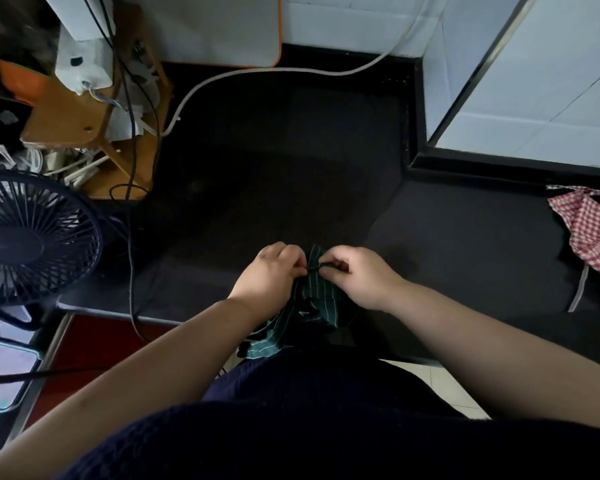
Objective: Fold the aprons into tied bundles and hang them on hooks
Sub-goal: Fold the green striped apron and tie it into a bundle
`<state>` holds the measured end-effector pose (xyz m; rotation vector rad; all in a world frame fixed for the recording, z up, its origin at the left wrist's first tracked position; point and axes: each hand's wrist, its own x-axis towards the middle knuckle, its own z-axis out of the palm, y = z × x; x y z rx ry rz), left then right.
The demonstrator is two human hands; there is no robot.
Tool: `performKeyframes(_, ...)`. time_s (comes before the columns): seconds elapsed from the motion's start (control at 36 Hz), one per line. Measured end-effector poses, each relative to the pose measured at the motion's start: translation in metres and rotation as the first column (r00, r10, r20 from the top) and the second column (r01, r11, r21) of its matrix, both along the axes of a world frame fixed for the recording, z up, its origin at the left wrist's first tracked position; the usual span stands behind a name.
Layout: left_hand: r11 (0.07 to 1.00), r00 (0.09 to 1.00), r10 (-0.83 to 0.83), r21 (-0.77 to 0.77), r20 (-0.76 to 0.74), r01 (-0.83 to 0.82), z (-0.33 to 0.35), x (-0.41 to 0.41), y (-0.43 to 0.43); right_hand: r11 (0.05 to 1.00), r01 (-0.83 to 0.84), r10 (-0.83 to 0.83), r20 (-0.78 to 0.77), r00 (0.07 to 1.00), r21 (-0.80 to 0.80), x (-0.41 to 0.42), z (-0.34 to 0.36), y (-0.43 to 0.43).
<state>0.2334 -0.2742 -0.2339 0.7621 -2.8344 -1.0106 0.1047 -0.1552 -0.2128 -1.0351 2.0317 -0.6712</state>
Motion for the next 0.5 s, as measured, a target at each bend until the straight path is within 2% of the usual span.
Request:
performKeyframes(0.14, 0.999, 0.999, 0.047, 0.003, -0.007, -0.047, 0.0, 0.001, 0.004, 0.994, -0.079, 0.059, -0.233, 0.971, -0.076, 0.006, 0.0, 0.01)
performKeyframes(0.25, 0.997, 0.997, 0.079, 0.017, -0.026, -0.078, 0.002, -0.002, 0.005, 0.988, -0.149, 0.149, -0.367, 0.918, 0.028, 0.005, -0.004, 0.012)
performKeyframes(0.31, 0.997, 0.997, 0.073, 0.011, -0.022, -0.073, 0.004, -0.005, 0.005, 0.989, -0.132, 0.147, -0.416, 0.897, 0.067, 0.004, -0.003, 0.013)
performKeyframes(0.39, 0.999, 0.999, 0.052, -0.014, -0.014, -0.052, 0.005, -0.008, 0.004, 0.997, -0.07, 0.074, -0.377, 0.923, 0.026, 0.003, -0.002, 0.013)
performKeyframes(0.5, 0.996, 0.996, 0.085, -0.005, 0.014, -0.085, 0.007, -0.008, 0.0, 0.998, 0.058, -0.064, -0.164, 0.984, -0.038, -0.006, 0.006, 0.015)
